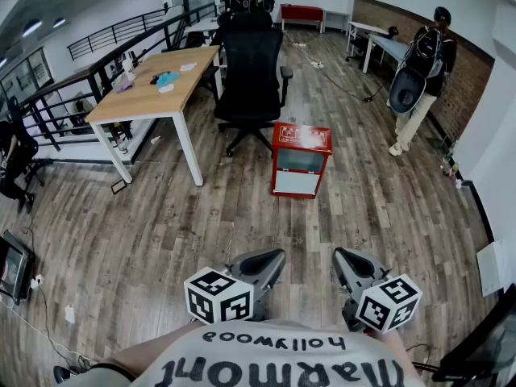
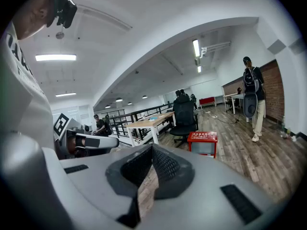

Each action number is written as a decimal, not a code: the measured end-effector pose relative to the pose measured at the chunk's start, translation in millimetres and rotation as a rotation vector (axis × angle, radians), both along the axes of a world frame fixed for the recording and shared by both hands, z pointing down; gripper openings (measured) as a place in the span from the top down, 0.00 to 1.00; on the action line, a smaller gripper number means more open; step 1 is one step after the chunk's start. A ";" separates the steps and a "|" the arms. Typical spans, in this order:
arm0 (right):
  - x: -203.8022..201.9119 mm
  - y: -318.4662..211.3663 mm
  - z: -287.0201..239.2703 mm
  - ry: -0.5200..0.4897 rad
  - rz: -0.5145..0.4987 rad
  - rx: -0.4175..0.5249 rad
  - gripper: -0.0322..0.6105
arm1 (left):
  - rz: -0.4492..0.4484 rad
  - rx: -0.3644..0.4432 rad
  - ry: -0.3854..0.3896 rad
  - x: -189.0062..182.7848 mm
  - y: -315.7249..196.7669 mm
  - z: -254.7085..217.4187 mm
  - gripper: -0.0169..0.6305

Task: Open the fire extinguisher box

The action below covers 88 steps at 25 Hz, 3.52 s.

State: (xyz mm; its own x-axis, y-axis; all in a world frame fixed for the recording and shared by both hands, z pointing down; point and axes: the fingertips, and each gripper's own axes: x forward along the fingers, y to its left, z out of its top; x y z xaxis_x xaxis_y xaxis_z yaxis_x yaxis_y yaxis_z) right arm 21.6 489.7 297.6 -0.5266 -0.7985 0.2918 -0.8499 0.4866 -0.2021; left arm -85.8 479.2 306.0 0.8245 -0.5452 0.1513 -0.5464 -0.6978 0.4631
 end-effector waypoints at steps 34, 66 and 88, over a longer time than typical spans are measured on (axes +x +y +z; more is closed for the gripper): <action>84.3 13.6 23.8 -0.071 -0.065 0.026 0.93 | -0.212 0.088 -0.130 1.4 -12.0 13.4 0.96; 53.6 -183.5 44.5 0.083 0.050 -0.043 0.93 | -0.116 0.016 -0.135 -25.3 -229.4 38.7 0.96; 20.2 -287.8 53.4 0.101 0.061 -0.058 0.93 | -0.088 0.024 -0.126 -50.3 -325.4 47.9 0.96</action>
